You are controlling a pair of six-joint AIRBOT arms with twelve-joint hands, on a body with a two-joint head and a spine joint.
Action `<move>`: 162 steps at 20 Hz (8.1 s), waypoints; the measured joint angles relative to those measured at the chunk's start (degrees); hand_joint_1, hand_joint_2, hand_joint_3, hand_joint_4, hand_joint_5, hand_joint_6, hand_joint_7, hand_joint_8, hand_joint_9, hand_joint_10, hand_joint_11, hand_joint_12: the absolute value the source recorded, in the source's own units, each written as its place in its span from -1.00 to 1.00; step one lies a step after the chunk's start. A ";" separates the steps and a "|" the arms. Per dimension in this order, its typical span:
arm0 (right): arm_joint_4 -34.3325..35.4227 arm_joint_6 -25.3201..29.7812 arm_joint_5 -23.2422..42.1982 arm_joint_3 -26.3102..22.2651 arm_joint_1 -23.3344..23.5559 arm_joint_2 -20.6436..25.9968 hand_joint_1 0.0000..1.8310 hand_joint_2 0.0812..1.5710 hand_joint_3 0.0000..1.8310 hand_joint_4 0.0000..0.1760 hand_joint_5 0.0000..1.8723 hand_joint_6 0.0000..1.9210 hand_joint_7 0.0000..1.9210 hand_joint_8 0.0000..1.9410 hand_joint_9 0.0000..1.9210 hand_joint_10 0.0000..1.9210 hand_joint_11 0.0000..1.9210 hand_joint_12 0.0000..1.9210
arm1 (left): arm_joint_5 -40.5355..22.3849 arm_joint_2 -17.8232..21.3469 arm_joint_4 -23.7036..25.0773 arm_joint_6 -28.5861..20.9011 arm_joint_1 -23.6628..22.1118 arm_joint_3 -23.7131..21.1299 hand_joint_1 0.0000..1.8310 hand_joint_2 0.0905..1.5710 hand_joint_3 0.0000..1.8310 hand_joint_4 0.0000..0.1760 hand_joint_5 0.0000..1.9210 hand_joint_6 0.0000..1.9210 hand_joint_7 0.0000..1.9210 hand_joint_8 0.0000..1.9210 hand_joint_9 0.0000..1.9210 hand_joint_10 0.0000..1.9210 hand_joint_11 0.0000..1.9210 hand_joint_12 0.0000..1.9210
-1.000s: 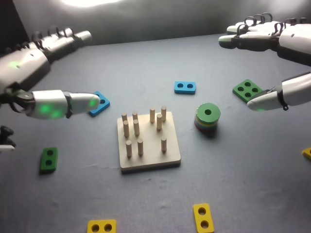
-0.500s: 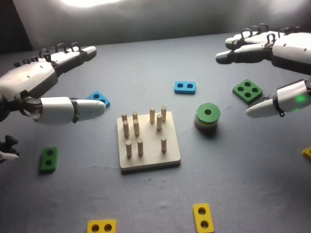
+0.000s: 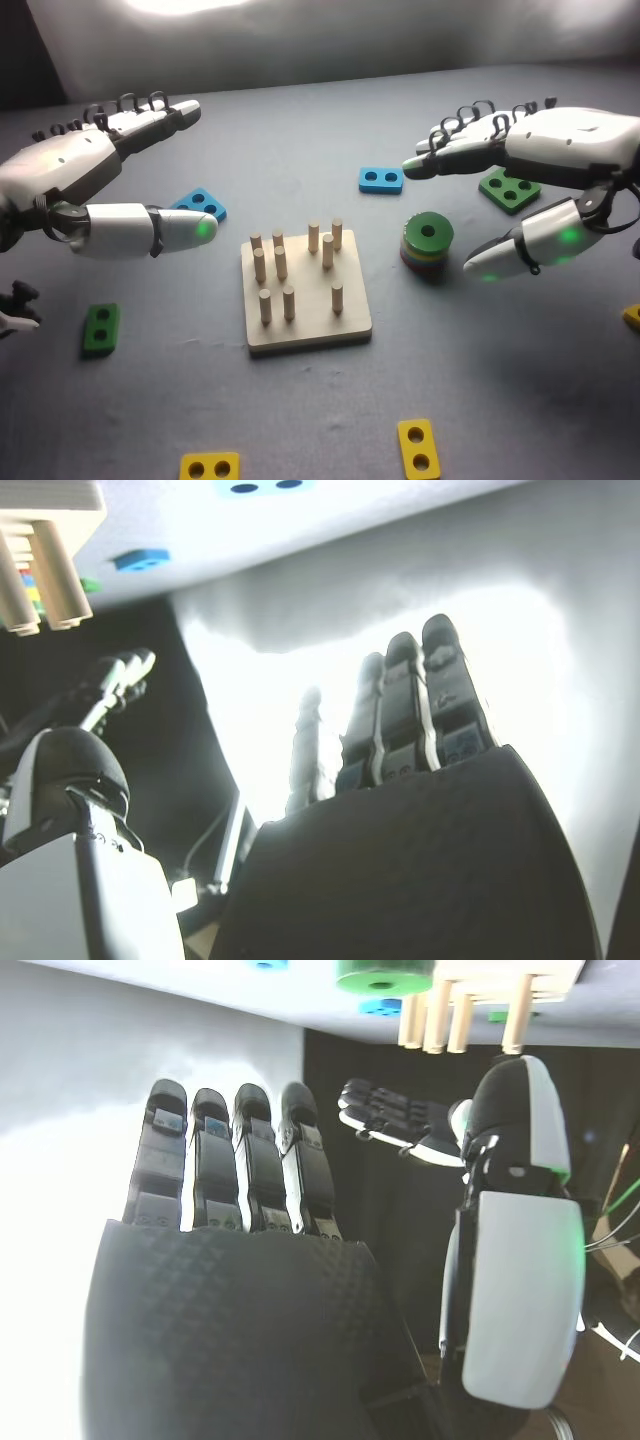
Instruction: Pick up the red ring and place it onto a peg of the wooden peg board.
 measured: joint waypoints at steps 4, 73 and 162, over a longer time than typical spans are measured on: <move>-1.77 1.68 -0.87 1.77 0.22 -2.03 -0.17 0.11 -1.00 0.12 -0.66 -1.00 -0.82 -1.00 -0.92 -0.99 -1.00 -0.60 | 0.02 0.00 0.35 -0.13 0.00 0.00 -0.57 0.20 -1.00 1.00 -0.93 -1.00 -1.00 -1.00 -1.00 -1.00 -0.99 -0.99; -6.99 11.56 0.76 8.04 1.27 -8.04 0.20 0.52 -1.00 -1.00 -0.15 0.33 -0.44 -0.99 -0.67 -0.99 -1.00 -0.13 | -0.07 -0.07 0.44 -1.09 -0.33 0.33 -0.56 0.23 -1.00 1.00 -0.92 -1.00 -1.00 -1.00 -1.00 -1.00 -1.00 -1.00; -34.51 23.04 3.98 4.50 10.21 -11.30 0.19 0.46 -1.00 -1.00 -0.07 0.21 -0.35 -0.99 -0.54 -0.98 -1.00 0.08 | 0.09 -0.17 0.33 -1.33 -0.96 1.42 -0.57 0.20 -1.00 0.90 -0.91 -1.00 -1.00 -1.00 -1.00 -1.00 -1.00 -1.00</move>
